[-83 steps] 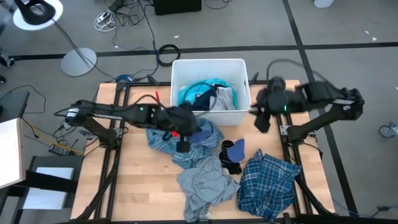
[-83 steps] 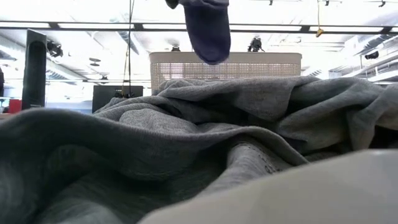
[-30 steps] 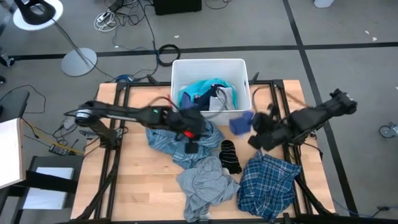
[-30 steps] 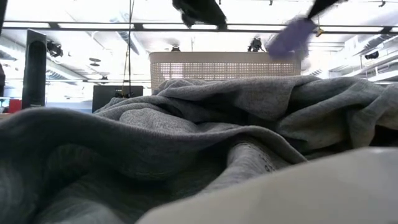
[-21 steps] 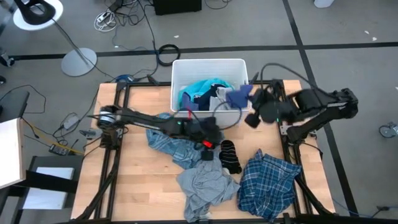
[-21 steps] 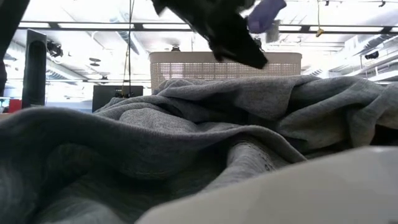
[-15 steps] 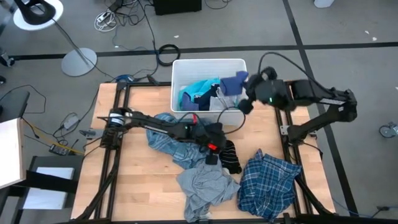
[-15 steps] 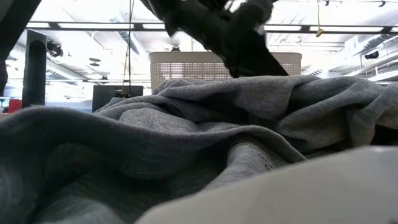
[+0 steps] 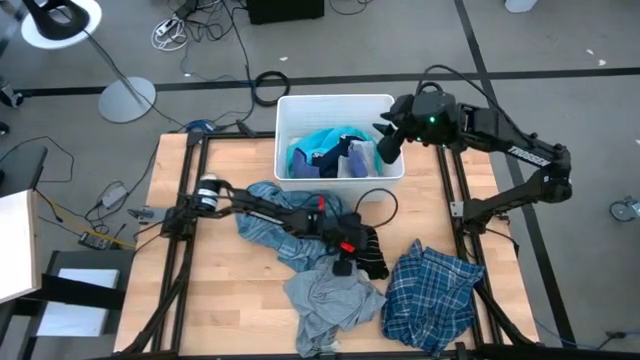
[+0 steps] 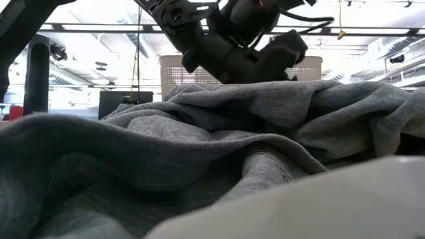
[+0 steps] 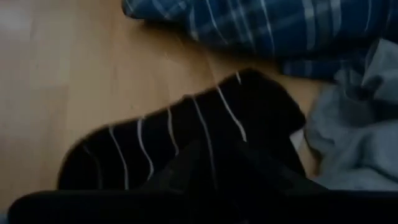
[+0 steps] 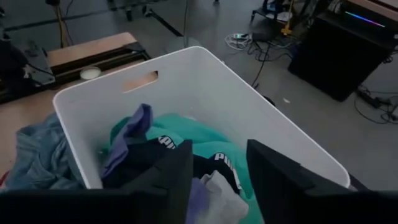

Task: Sort clothes
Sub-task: Put the black sock into the white laundry organizer

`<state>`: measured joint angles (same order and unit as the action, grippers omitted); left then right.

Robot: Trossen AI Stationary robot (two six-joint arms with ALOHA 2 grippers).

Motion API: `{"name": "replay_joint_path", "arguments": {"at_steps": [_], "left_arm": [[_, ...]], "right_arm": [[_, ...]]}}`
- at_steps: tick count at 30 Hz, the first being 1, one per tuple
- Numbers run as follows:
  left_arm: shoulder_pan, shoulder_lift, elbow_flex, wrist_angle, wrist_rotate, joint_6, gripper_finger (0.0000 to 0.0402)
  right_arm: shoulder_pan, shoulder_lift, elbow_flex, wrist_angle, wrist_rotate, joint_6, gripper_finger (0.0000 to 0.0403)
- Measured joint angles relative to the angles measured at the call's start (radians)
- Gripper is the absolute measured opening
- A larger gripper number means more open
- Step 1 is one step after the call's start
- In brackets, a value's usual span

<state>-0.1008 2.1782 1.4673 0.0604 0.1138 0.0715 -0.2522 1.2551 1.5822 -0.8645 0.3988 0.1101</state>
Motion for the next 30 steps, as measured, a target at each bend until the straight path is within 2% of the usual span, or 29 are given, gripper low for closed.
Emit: {"name": "replay_joint_path", "arguments": {"at_steps": [5, 9, 13, 17, 22, 26, 30], "left_arm": [[-0.010, 0.019, 0.000, -0.025, -0.051, 0.000, 0.0082], [-0.010, 0.025, 0.001, -0.070, -0.075, -0.003, 0.0020], [-0.011, 0.000, 0.015, -0.113, -0.099, 0.002, 0.0003], [-0.012, -0.078, 0.039, -0.184, -0.124, 0.031, 0.0002], [-0.012, -0.209, 0.050, -0.237, -0.143, 0.058, 0.0001], [-0.011, -0.318, 0.050, -0.285, -0.170, 0.077, 0.0001], [0.001, -0.441, 0.050, -0.336, -0.241, 0.131, 0.0001]], "right_arm": [[0.015, -0.005, 0.000, 0.007, -0.002, 0.016, 0.0185], [0.035, -0.005, 0.000, 0.007, -0.002, 0.019, 0.0193], [0.056, -0.018, 0.000, 0.004, -0.003, 0.020, 0.0191], [0.084, -0.069, 0.000, -0.030, -0.002, 0.050, 0.0188], [0.154, -0.153, 0.000, -0.161, 0.000, 0.188, 0.0187], [0.260, -0.192, -0.018, -0.312, 0.007, 0.356, 0.0187], [0.414, -0.207, -0.134, -0.376, 0.056, 0.514, 0.0187]]}}
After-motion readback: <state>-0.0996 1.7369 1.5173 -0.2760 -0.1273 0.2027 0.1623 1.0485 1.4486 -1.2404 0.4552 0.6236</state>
